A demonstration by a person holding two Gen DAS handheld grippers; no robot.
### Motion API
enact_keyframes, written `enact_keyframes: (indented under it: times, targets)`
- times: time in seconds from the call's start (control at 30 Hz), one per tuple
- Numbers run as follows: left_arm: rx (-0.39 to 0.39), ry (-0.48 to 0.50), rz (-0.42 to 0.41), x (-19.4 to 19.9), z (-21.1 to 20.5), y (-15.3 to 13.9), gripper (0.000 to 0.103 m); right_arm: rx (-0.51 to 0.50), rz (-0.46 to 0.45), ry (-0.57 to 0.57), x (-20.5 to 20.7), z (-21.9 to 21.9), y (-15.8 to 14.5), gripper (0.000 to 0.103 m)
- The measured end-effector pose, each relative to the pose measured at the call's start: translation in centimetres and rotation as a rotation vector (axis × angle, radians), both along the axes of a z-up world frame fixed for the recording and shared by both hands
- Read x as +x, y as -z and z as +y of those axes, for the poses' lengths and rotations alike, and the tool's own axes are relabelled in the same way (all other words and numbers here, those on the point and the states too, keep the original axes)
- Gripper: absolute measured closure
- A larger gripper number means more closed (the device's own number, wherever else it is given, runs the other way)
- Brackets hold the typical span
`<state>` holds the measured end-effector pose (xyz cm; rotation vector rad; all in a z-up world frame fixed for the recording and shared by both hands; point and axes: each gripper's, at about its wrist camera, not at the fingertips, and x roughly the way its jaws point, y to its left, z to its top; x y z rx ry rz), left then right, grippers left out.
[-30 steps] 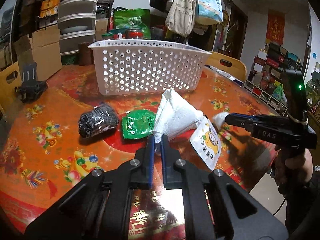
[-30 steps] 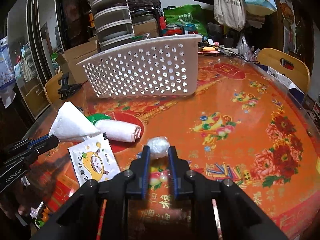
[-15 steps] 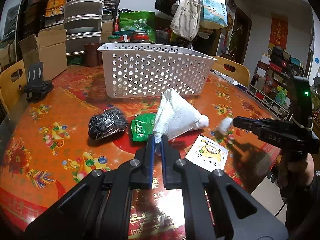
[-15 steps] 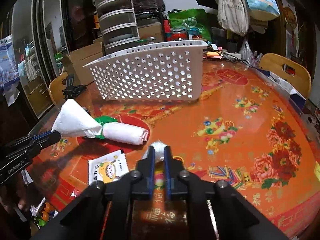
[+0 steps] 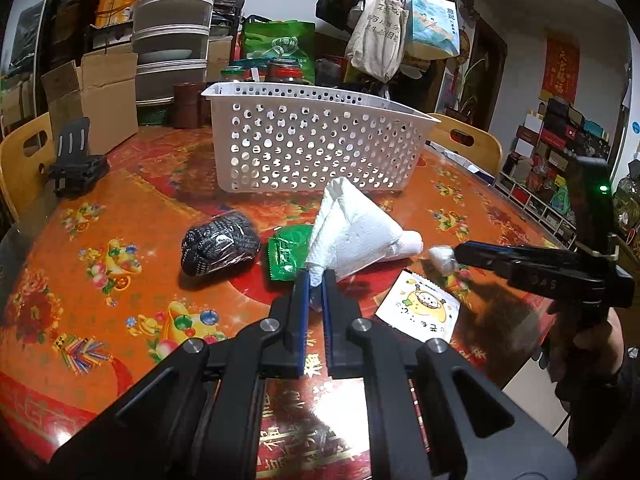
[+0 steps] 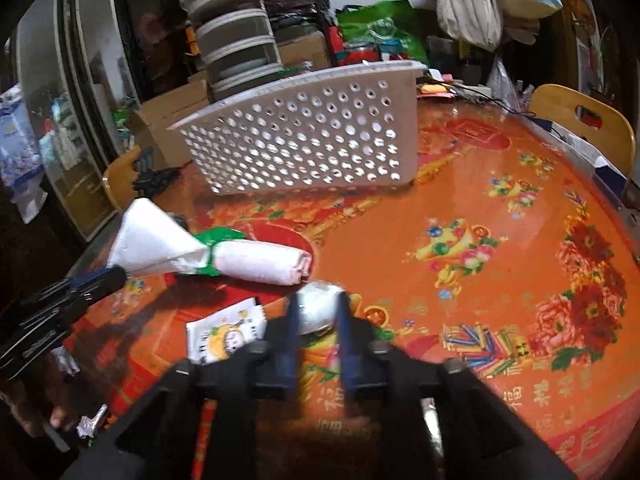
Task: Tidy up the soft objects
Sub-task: 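Carry the white cloth and white wrapped item into the basket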
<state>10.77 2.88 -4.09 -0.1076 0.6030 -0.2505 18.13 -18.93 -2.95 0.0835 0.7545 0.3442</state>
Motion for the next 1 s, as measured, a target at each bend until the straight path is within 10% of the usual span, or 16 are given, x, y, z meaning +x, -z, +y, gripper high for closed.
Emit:
enact_keyframes:
  times: [0.1, 0.27, 0.43, 1.0]
  targets:
    - [0.0, 0.003, 0.003, 0.0, 0.0, 0.1, 0.098, 0.008, 0.002, -0.003, 0.5, 0.4, 0.3, 0.051]
    - [-0.004, 0.001, 0.011, 0.3, 0.0, 0.3, 0.098, -0.009, 0.029, -0.026, 1.4, 1.5, 1.0, 0.051]
    - [-0.005, -0.004, 0.011, 0.3, 0.1, 0.3, 0.098, -0.019, 0.024, -0.02, 1.5, 1.4, 1.1, 0.07]
    - [-0.004, -0.007, -0.044, 0.4, 0.1, -2.5, 0.098, -0.027, -0.106, -0.036, -0.6, 0.9, -3.8, 0.07]
